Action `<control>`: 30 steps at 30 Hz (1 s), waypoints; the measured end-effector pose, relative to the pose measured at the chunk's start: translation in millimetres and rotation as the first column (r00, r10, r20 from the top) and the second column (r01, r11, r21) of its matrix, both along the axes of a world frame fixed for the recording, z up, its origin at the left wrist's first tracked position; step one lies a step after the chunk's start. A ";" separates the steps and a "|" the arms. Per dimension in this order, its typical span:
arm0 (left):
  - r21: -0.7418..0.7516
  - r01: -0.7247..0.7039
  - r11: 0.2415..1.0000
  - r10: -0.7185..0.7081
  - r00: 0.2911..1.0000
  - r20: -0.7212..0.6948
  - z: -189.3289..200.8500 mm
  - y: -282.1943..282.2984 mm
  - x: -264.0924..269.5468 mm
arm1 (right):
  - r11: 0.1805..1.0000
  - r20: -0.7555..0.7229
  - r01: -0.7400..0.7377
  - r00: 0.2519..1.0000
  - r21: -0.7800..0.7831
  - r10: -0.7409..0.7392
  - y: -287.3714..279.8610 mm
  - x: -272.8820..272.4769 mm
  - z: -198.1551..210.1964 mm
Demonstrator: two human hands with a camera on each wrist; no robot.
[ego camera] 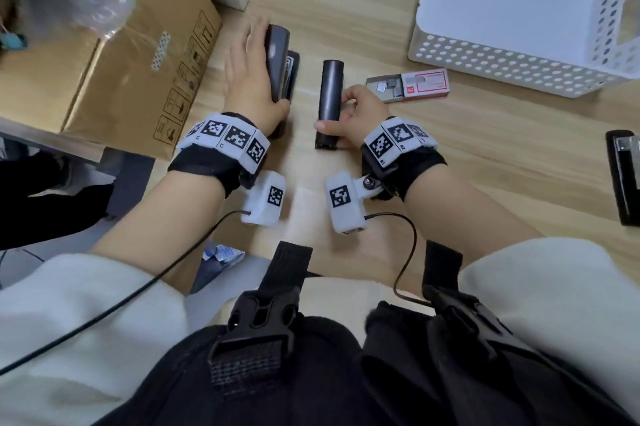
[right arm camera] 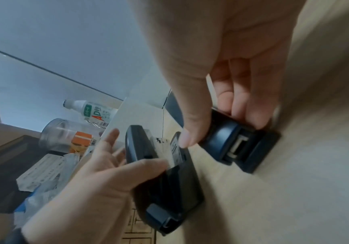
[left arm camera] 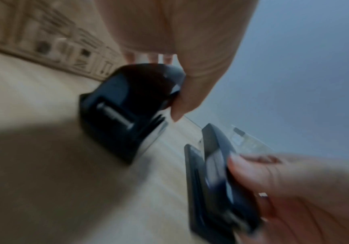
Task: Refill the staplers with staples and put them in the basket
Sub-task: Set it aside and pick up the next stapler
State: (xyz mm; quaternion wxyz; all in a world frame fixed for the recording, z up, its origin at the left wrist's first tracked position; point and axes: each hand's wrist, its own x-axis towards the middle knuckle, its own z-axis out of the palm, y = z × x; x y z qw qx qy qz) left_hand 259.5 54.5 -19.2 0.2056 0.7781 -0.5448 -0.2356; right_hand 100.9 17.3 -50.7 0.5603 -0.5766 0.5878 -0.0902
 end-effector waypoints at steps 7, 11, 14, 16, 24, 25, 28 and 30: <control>0.064 0.008 0.998 0.008 0.971 -0.238 -9.6 0.7 2.4 | 0.989 0.138 0.134 0.980 0.066 -0.142 -4.0 10.4 -0.7; -0.043 -0.071 0.997 0.072 0.997 0.015 8.0 -2.7 -25.4 | 0.967 0.180 0.253 0.953 -0.038 -0.243 -3.9 -30.1 9.8; -0.163 0.070 0.984 -0.057 0.995 0.079 20.5 -12.9 -67.1 | 0.896 0.215 0.414 0.901 -0.158 -0.378 0.2 -80.0 25.8; -0.174 0.202 0.964 -0.196 0.979 0.052 22.2 -21.4 -97.8 | 0.820 0.229 0.507 0.859 -0.266 -0.457 7.5 -113.9 36.2; 0.104 0.490 0.865 -0.484 0.871 -0.080 -32.3 -13.4 -239.7 | 0.483 -0.159 0.557 0.529 -0.676 -0.833 38.5 -288.2 31.4; 0.163 0.512 0.843 -0.510 0.858 -0.056 -40.4 -9.7 -245.8 | 0.469 -0.183 0.584 0.481 -0.663 -0.857 39.1 -303.3 28.1; 0.309 0.532 0.788 -0.570 0.821 0.040 -58.0 -3.8 -253.2 | 0.522 -0.232 0.648 0.482 -0.554 -0.845 38.6 -335.8 16.6; 0.358 0.518 0.777 -0.570 0.820 0.049 -63.1 -2.7 -253.3 | 0.581 -0.191 0.673 0.564 -0.459 -0.804 37.7 -346.0 10.4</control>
